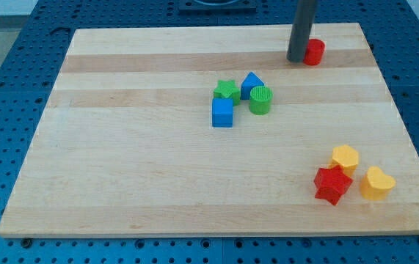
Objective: Push red circle towards the center
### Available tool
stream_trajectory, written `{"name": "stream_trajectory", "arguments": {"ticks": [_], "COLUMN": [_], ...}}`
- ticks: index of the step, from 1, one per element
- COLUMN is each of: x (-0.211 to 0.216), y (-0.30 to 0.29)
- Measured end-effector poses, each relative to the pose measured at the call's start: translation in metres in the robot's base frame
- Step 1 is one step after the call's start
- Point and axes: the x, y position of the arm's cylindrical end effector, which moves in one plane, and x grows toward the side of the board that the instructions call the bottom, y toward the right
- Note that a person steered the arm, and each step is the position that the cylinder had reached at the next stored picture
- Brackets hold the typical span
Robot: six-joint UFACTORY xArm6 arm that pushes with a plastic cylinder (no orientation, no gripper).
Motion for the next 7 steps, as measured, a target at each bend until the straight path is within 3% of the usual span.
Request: {"name": "stream_trajectory", "arguments": {"ticks": [3, 6, 7], "x": [-0.057, 0.015, -0.005], "y": [0.022, 0.056, 0.056]}}
